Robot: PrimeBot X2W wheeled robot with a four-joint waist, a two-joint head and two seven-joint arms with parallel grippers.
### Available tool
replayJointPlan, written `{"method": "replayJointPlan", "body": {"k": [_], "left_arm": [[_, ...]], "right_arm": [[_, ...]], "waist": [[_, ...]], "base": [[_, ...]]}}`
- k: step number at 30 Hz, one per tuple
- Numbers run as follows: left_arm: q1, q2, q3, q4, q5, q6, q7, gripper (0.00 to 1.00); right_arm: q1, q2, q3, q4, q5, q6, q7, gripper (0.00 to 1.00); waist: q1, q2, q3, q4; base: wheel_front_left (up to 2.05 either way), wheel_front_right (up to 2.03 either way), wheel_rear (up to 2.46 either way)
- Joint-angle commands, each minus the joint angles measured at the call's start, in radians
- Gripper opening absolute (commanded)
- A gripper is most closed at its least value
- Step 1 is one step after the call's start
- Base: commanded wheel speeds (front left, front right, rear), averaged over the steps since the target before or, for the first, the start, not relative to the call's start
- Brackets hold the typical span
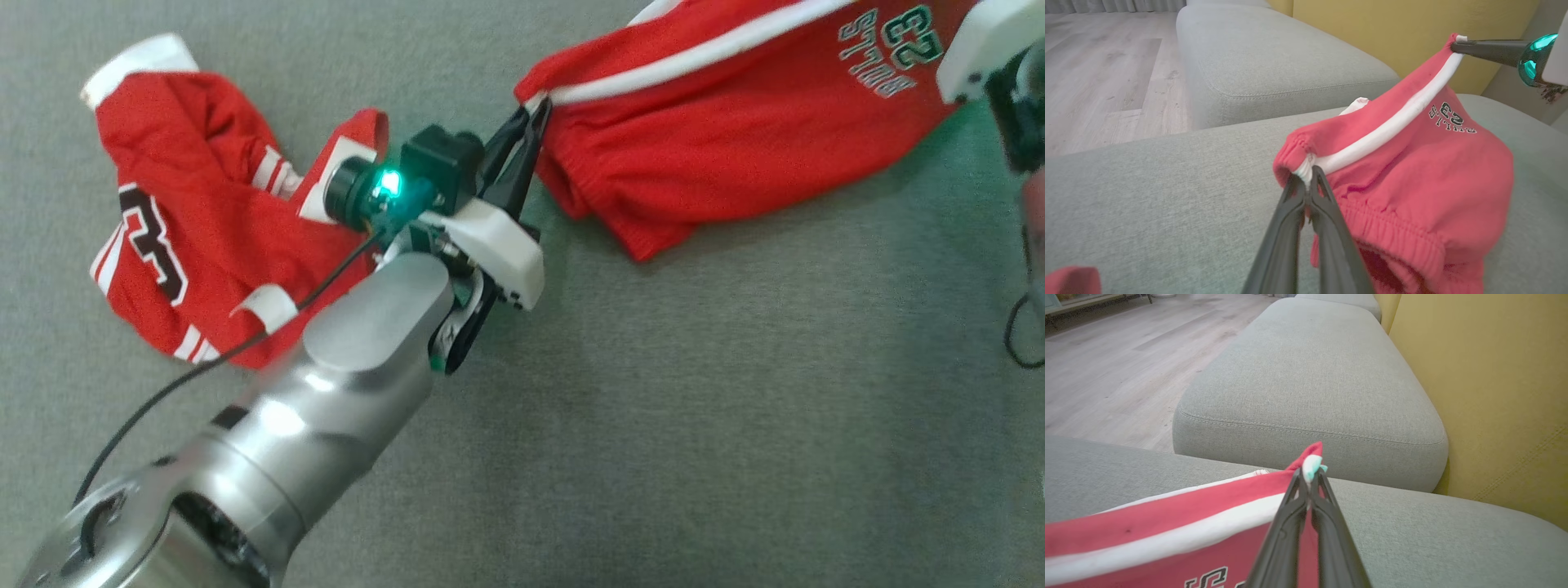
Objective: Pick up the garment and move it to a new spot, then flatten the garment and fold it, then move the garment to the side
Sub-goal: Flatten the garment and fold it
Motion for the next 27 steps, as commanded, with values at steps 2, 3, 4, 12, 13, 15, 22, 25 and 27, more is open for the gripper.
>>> {"method": "replayJointPlan", "body": {"k": [2, 3, 4, 12, 13, 15, 22, 25, 27], "left_arm": [[-0.068, -0.001, 0.029, 0.002, 0.01, -0.004, -0.019, 0.0], [-0.075, -0.004, 0.028, 0.008, 0.012, -0.006, -0.021, 0.0], [-0.082, -0.007, 0.026, 0.013, 0.013, -0.007, -0.023, 0.0], [-0.104, -0.02, 0.029, 0.045, 0.017, 0.011, -0.041, 1.0], [-0.105, -0.02, 0.031, 0.049, 0.02, 0.015, -0.042, 1.0], [-0.106, -0.021, 0.034, 0.052, 0.023, 0.019, -0.044, 1.0], [-0.093, -0.02, 0.092, 0.031, 0.064, 0.045, -0.047, 1.0], [-0.068, -0.006, 0.138, -0.003, 0.1, 0.059, -0.047, 1.0], [-0.044, 0.006, 0.174, -0.031, 0.123, 0.069, -0.047, 1.0]], "right_arm": [[-0.074, -0.008, 0.017, 0.022, -0.016, -0.001, -0.033, 0.0], [-0.089, -0.011, 0.017, 0.041, -0.02, -0.001, -0.04, 0.0], [-0.103, -0.014, 0.018, 0.06, -0.022, -0.001, -0.045, 0.0], [-0.201, -0.044, -0.023, 0.18, -0.052, -0.001, -0.13, 1.0], [-0.209, -0.044, -0.033, 0.192, -0.059, -0.001, -0.142, 1.0], [-0.214, -0.042, -0.04, 0.204, -0.066, -0.001, -0.151, 1.0], [-0.214, -0.024, -0.1, 0.25, -0.062, -0.001, -0.236, 1.0], [-0.191, -0.006, -0.109, 0.246, -0.029, -0.001, -0.274, 1.0], [-0.165, 0.01, -0.111, 0.23, 0.003, -0.001, -0.294, 1.0]], "waist": [[-0.0002, 0.0, 0.059, 0.037], [-0.0002, 0.0, 0.068, 0.042], [-0.0002, 0.0, 0.077, 0.048], [-0.0002, 0.0, 0.111, 0.069], [-0.0002, 0.0, 0.111, 0.068], [-0.0002, 0.0, 0.108, 0.066], [-0.0002, 0.0, 0.055, 0.042], [-0.0002, 0.0, 0.013, 0.026], [-0.0002, 0.0, -0.02, 0.013]], "base": [[0.0, 0.0, 0.0], [0.0, 0.0, 0.0], [0.0, 0.0, 0.0], [0.0, 0.0, 0.0], [0.0, 0.0, 0.0], [0.0, 0.0, 0.0], [0.0, 0.0, 0.0], [0.0, 0.0, 0.0], [0.0, 0.0, 0.0]]}}
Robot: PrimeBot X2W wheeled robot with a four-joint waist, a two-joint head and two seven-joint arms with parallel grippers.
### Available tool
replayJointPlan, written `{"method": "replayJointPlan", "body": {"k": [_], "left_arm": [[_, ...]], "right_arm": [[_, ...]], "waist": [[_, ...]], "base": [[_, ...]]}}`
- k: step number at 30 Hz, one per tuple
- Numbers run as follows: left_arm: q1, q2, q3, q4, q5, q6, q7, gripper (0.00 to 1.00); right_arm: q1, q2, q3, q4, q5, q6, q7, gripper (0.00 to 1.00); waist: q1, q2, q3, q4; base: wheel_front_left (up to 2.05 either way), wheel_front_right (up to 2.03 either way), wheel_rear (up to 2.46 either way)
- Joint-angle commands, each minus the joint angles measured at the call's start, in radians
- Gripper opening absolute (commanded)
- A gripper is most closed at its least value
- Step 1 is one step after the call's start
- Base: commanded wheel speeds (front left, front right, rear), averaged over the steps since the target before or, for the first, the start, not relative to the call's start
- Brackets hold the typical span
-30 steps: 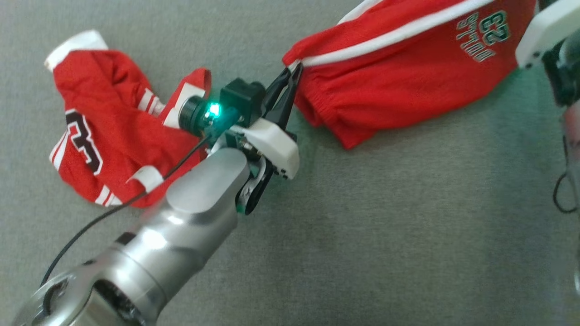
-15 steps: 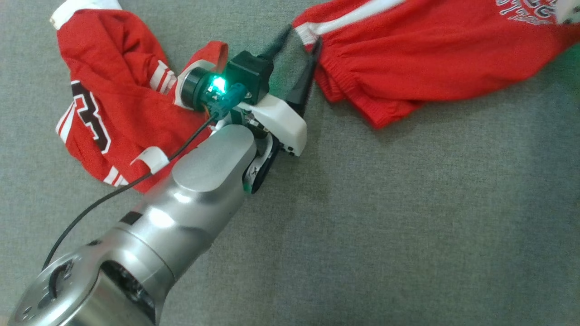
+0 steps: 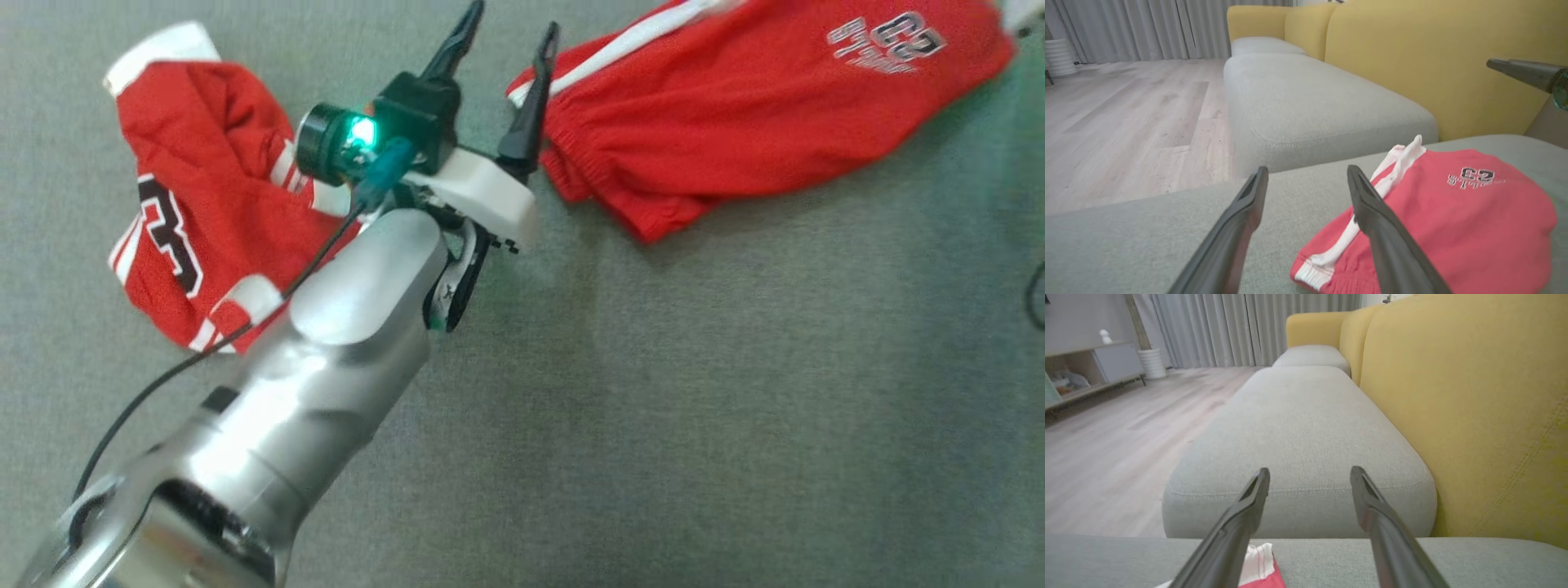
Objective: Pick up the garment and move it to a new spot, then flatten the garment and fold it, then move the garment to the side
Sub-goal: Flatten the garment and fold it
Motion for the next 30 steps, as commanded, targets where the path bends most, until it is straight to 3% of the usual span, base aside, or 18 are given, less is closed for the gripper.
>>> {"method": "replayJointPlan", "body": {"k": [1, 6, 11, 19, 25, 30], "left_arm": [[0.004, 0.032, 0.048, -0.04, 0.017, 0.01, -0.009, 1.0], [0.103, 0.07, 0.163, -0.155, 0.084, 0.033, -0.009, 1.0], [0.24, 0.102, 0.272, -0.269, 0.14, 0.04, -0.009, 1.0], [0.486, 0.117, 0.381, -0.394, 0.212, 0.032, -0.009, 1.0], [0.653, 0.107, 0.431, -0.429, 0.262, 0.019, -0.009, 1.0], [0.741, 0.08, 0.456, -0.448, 0.302, -0.002, -0.009, 1.0]], "right_arm": [[0.024, 0.022, 0.008, -0.045, 0.018, -0.001, -0.015, 1.0], [0.153, 0.068, 0.031, -0.175, 0.109, -0.001, -0.034, 1.0], [0.349, 0.12, 0.015, -0.392, 0.185, -0.001, -0.036, 1.0], [0.718, 0.227, -0.011, -0.674, 0.168, -0.001, -0.036, 1.0], [0.942, 0.253, -0.004, -0.792, 0.158, -0.001, -0.018, 1.0], [1.035, 0.254, 0.027, -0.839, 0.196, -0.001, -0.011, 1.0]], "waist": [[0.0001, 0.0, -0.045, -0.025], [0.0001, 0.0, -0.134, -0.061], [0.0001, 0.0, -0.213, -0.092], [0.0001, 0.0, -0.308, -0.122], [0.0001, 0.0, -0.344, -0.134], [0.0001, 0.0, -0.35, -0.138]], "base": [[0.0, 0.0, 0.0], [0.0, 0.0, 0.0], [0.0, 0.0, 0.0], [0.0, 0.0, 0.0], [0.0, 0.0, 0.0], [0.0, 0.0, 0.0]]}}
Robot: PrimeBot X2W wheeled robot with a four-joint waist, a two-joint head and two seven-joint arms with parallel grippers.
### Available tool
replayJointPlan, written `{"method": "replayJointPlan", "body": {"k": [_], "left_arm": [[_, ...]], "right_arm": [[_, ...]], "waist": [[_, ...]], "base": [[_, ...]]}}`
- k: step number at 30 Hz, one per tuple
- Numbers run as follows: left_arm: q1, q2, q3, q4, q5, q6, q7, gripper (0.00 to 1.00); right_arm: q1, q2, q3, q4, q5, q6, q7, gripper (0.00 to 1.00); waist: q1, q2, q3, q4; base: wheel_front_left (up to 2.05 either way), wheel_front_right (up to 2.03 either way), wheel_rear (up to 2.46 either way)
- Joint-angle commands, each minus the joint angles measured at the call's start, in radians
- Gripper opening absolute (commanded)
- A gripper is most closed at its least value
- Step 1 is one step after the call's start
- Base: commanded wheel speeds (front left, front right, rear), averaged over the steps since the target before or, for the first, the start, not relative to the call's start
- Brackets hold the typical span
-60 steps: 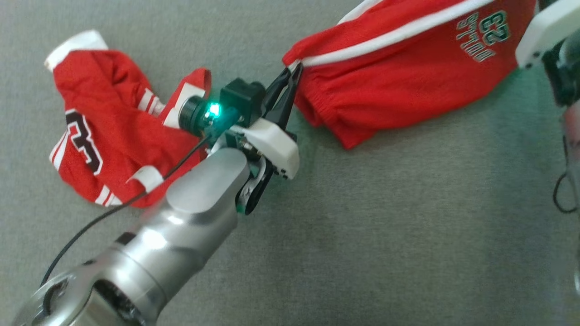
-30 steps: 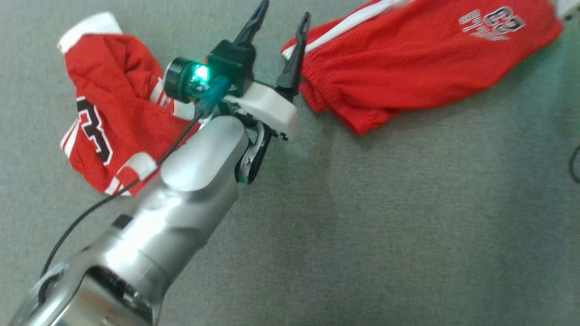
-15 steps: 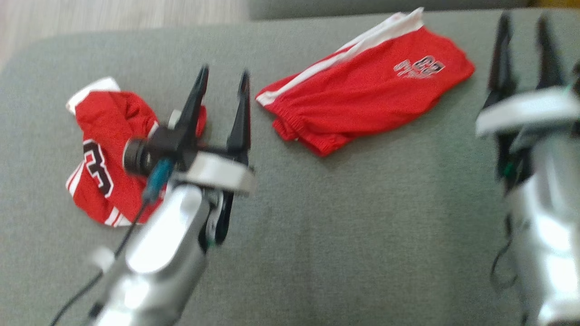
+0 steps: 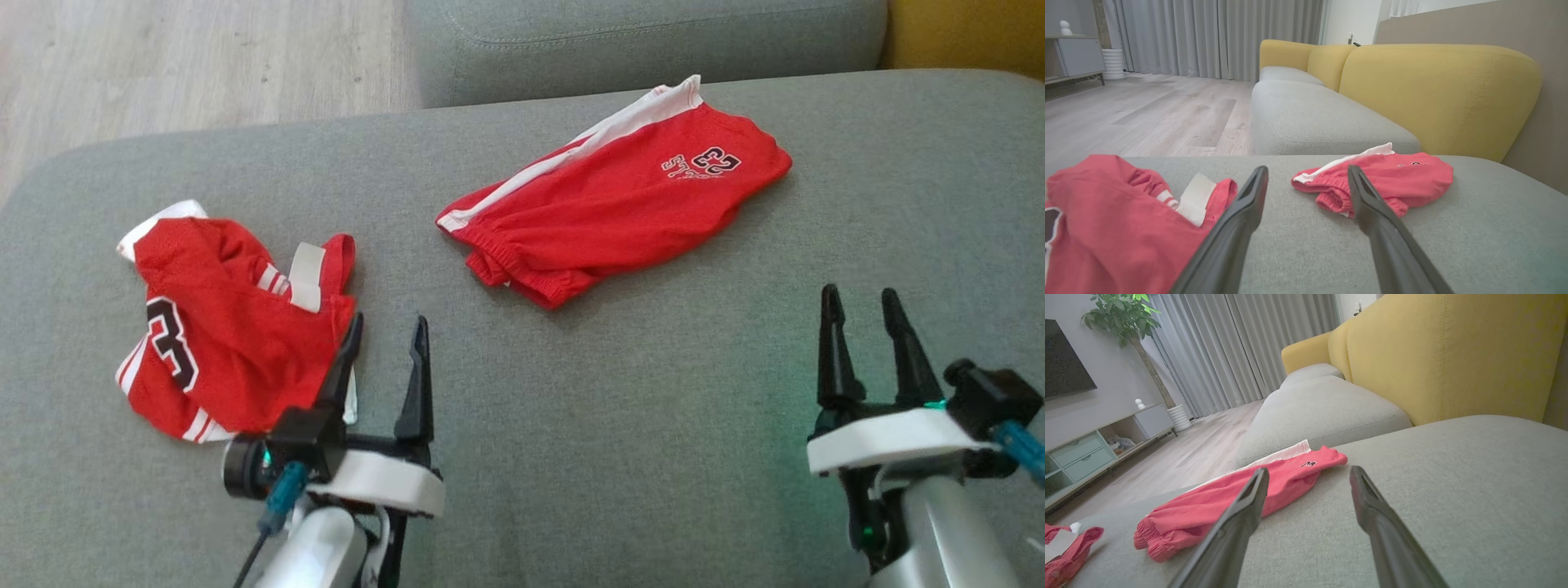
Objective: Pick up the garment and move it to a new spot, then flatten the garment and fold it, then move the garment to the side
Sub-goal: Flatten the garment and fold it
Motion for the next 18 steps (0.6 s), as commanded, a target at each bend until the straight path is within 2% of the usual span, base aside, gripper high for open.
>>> {"method": "replayJointPlan", "body": {"k": [1, 11, 14, 18], "left_arm": [[-0.019, -0.006, 0.054, -0.045, 0.021, -0.01, -0.005, 1.0], [-0.031, -0.034, 0.09, -0.061, 0.083, -0.05, -0.005, 1.0], [-0.05, -0.04, 0.093, -0.057, 0.098, -0.064, -0.005, 1.0], [-0.081, -0.049, 0.098, -0.051, 0.115, -0.079, -0.005, 1.0]], "right_arm": [[-0.019, 0.004, 0.035, -0.053, 0.003, -0.001, 0.002, 1.0], [-0.05, 0.004, 0.037, -0.106, -0.025, -0.001, 0.031, 1.0], [-0.109, 0.004, 0.01, -0.116, -0.061, -0.001, 0.062, 1.0], [-0.241, 0.004, -0.059, -0.093, -0.123, -0.001, 0.158, 1.0]], "waist": [[0.0001, -0.0001, 0.002, 0.0], [0.0001, -0.0001, 0.064, 0.012], [0.0001, -0.0001, 0.102, 0.023], [0.0001, -0.0001, 0.165, 0.045]], "base": [[0.0, 0.0, 0.0], [0.0, 0.0, 0.0], [0.0, 0.0, 0.0], [0.0, 0.0, 0.0]]}}
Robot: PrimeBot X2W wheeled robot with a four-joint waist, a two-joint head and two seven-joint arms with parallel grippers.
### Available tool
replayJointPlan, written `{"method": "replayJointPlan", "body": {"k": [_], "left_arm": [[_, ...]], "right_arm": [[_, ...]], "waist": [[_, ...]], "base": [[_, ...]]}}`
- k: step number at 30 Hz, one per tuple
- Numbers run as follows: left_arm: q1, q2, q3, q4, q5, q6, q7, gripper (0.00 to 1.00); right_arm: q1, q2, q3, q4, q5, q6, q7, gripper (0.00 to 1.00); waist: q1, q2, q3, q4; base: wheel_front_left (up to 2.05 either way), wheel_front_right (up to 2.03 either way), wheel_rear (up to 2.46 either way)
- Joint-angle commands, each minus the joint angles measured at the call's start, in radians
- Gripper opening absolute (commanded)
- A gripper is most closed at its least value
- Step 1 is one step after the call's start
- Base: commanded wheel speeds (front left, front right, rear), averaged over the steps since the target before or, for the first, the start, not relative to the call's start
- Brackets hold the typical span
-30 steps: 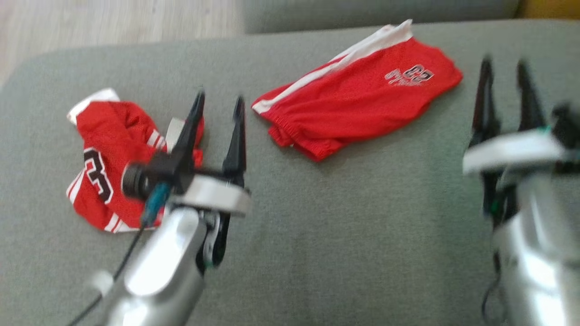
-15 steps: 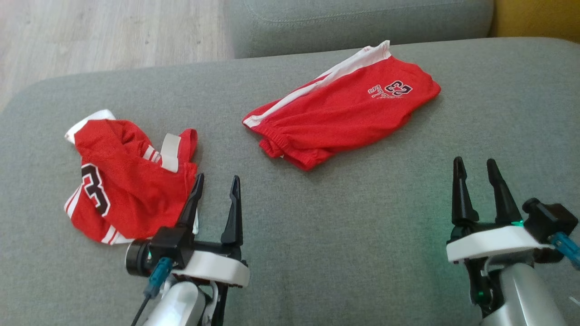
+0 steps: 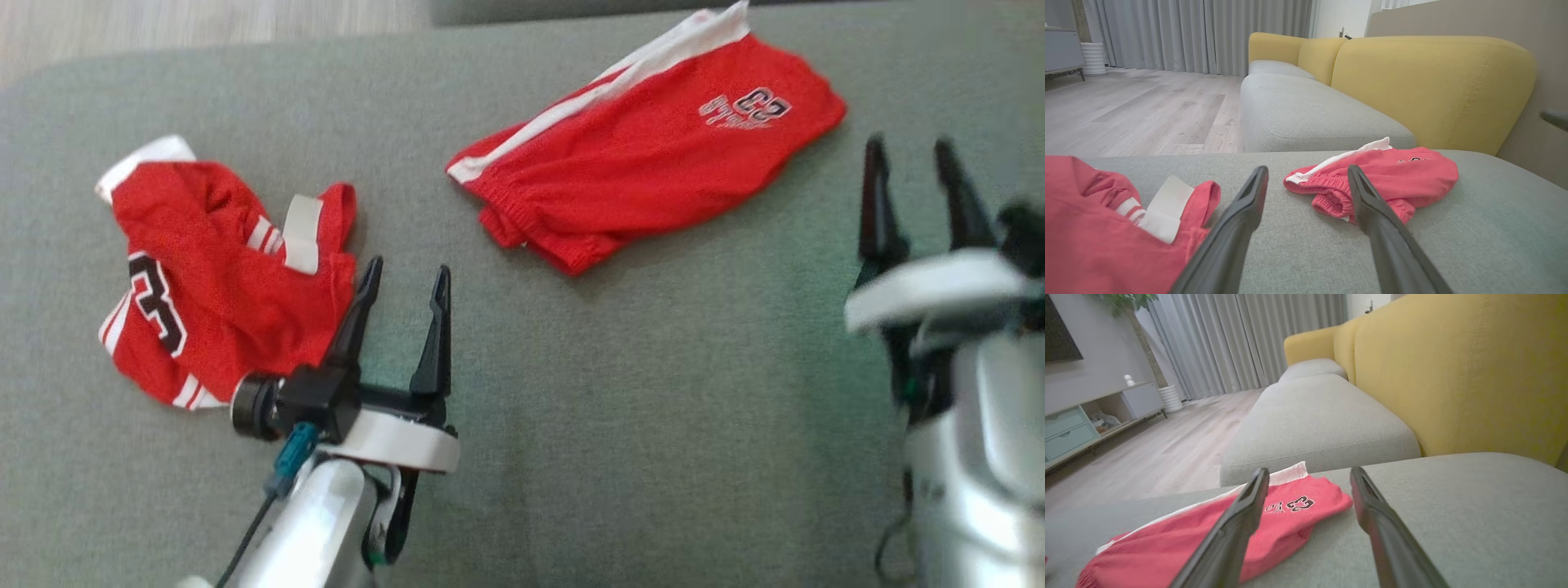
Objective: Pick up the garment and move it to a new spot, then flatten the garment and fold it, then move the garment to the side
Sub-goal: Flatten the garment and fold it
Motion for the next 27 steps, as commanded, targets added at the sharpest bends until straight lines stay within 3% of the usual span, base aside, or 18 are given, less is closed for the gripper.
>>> {"method": "replayJointPlan", "body": {"k": [1, 6, 14, 18, 27], "left_arm": [[-0.046, 0.001, 0.04, -0.025, 0.011, -0.004, -0.005, 1.0], [-0.09, -0.014, 0.035, -0.021, 0.024, -0.02, -0.005, 1.0], [-0.125, -0.028, 0.025, -0.008, 0.022, -0.038, -0.005, 1.0], [-0.144, -0.031, 0.022, -0.011, 0.021, -0.039, -0.005, 1.0], [-0.163, -0.032, -0.001, -0.027, 0.001, -0.025, -0.005, 1.0]], "right_arm": [[-0.079, -0.003, 0.005, -0.011, -0.01, -0.001, 0.035, 1.0], [-0.268, -0.061, -0.085, 0.134, -0.049, -0.001, 0.176, 1.0], [-0.485, -0.159, -0.155, 0.414, -0.12, -0.001, 0.252, 1.0], [-0.561, -0.198, -0.141, 0.566, -0.126, -0.001, 0.277, 1.0], [-0.634, -0.231, -0.032, 0.734, -0.093, -0.001, 0.279, 1.0]], "waist": [[-0.0002, -0.0001, 0.047, 0.025], [-0.0002, -0.0001, 0.12, 0.077], [-0.0002, -0.0001, 0.203, 0.148], [-0.0002, -0.0001, 0.233, 0.182], [-0.0002, -0.0001, 0.261, 0.206]], "base": [[0.0, 0.0, 0.0], [0.0, 0.0, 0.0], [0.0, 0.0, 0.0], [0.0, 0.0, 0.0], [0.0, 0.0, 0.0]]}}
